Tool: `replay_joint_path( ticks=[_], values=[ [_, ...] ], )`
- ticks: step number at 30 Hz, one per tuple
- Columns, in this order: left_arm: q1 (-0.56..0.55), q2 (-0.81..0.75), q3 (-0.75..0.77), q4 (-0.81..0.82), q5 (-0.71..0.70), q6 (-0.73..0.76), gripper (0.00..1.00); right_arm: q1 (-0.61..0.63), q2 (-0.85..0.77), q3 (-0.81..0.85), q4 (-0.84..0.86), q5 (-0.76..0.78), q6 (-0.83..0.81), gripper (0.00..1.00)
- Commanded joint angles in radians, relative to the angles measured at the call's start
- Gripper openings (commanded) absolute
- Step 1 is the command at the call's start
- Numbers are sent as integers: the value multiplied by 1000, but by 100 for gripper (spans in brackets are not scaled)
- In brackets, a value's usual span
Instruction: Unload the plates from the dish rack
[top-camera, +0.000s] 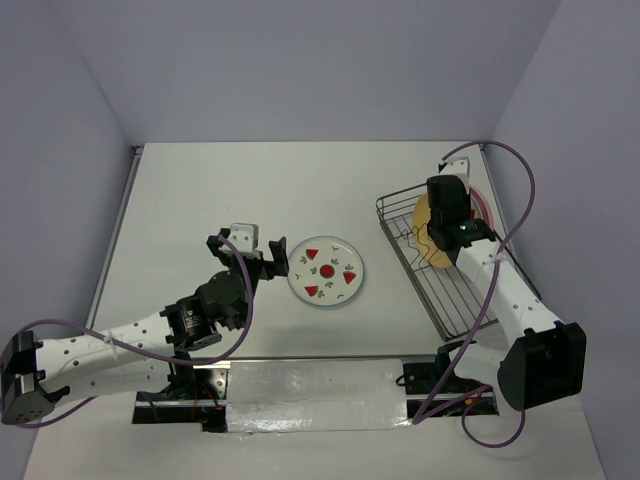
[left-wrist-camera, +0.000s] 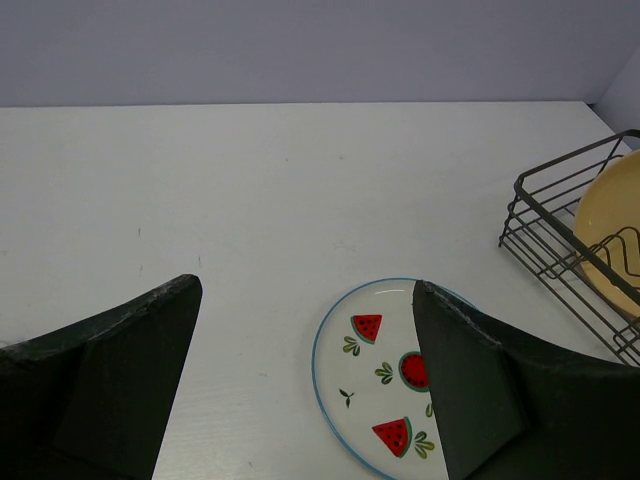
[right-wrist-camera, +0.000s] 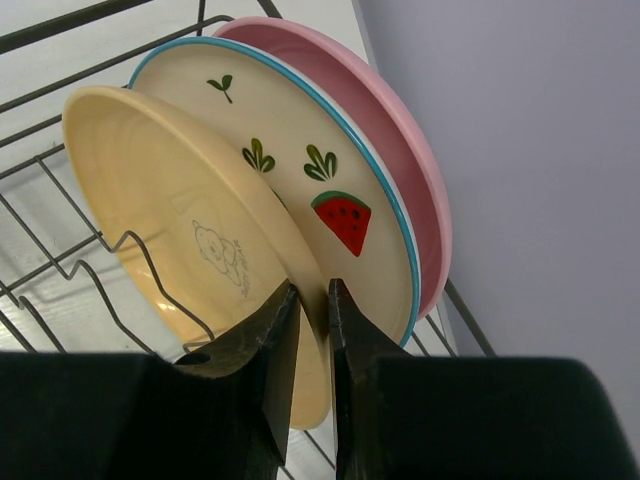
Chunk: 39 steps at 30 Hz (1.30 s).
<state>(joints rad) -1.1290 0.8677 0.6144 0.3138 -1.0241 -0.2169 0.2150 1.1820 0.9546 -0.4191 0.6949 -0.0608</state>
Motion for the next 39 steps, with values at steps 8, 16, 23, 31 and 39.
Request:
replay_joint_path(
  ticks=[8,16,23,31,39],
  values=[
    [-3,-12,-8,42,-16,-22,99,-6,-58,4,72,52,-37,0],
    [-3,8,-2,41,-28,-19,99,-3,-84,47,88,38,-65,0],
    [-3,27,-1,50,-24,-21,99,-3,-134,102,68,43,-100,0],
    [-3,13,15,14,13,-53,97,0,-183,188,31,38,-134,0],
    [1,-3,44,-7,80,-62,95,1,-200,271,-30,-105,-50,0]
  ],
)
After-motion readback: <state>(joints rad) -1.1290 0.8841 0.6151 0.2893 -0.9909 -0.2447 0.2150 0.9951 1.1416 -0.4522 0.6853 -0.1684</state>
